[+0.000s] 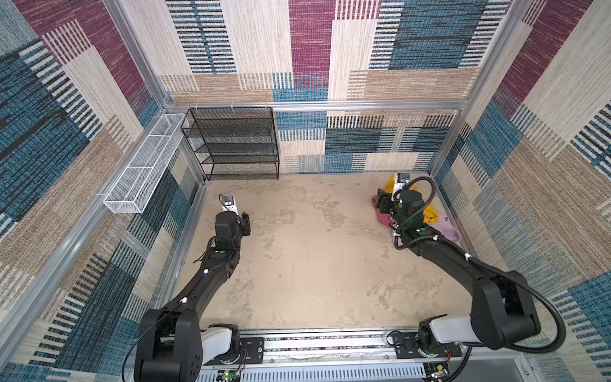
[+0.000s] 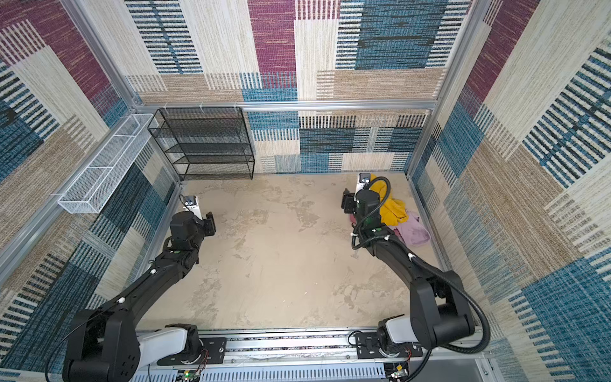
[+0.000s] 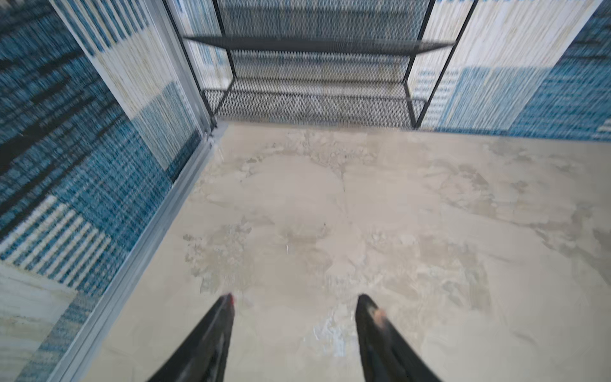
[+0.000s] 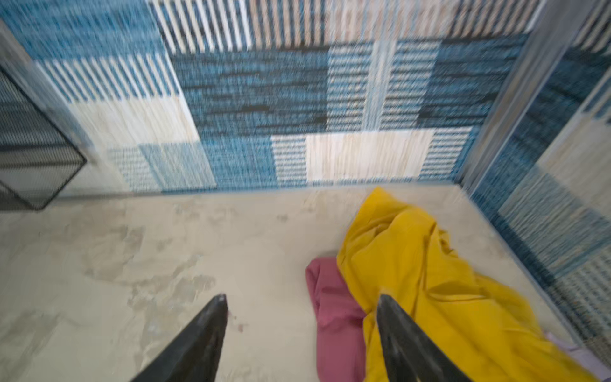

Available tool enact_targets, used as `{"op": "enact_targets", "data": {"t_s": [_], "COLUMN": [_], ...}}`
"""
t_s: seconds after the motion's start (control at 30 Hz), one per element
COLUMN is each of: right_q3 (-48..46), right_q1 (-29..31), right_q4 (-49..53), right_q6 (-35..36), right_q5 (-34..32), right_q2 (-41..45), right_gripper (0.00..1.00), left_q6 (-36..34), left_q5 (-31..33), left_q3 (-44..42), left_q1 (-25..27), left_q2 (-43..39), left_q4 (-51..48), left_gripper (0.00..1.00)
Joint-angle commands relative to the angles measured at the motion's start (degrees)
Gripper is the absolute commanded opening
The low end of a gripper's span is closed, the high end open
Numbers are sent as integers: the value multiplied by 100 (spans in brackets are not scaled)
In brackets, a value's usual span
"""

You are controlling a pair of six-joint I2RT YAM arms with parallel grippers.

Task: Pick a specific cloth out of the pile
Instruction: 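Move the right gripper toward the cloth pile in the far corner, then lower the right gripper and pinch the dark pink ribbed cloth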

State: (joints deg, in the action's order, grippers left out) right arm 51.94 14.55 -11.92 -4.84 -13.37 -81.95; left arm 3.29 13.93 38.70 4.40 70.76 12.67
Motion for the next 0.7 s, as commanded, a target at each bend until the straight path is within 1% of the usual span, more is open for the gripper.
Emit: {"op": "enact_targets", "data": {"t_s": [0.0, 0.17, 0.3, 0.37, 0.43, 0.53, 0.67], "right_q3": [690, 1592, 2130, 2370, 2548, 2686, 2858], "right_q1": [47, 43, 27, -36, -122, -252, -332], "right_q4": [1501, 2101, 2406, 2552, 2648, 2644, 2634], "right_q6": [-349, -532, -560, -612, -676, -741, -729], "right_q5": [113, 177, 79, 158, 204, 321, 281], "right_q2": [-592, -1517, -2205, -2507, -2756, -3025, -3290], "right_gripper": [69, 64, 55, 48, 45, 45, 46], "left_q6": [294, 377, 427, 442, 453, 445, 444], "left_q5": [-261, -547, -869, -897, -852, -782, -792], "left_q3": [259, 338, 255, 215, 183, 179, 182], "left_q1": [10, 8, 12, 8, 8, 8, 12], "left_q2": [131, 51, -67, -112, -141, -151, -159], "left_q4": [-894, -1095, -1022, -977, -977, -983, -992], "left_gripper": [57, 56, 56, 56, 57, 57, 56]}}
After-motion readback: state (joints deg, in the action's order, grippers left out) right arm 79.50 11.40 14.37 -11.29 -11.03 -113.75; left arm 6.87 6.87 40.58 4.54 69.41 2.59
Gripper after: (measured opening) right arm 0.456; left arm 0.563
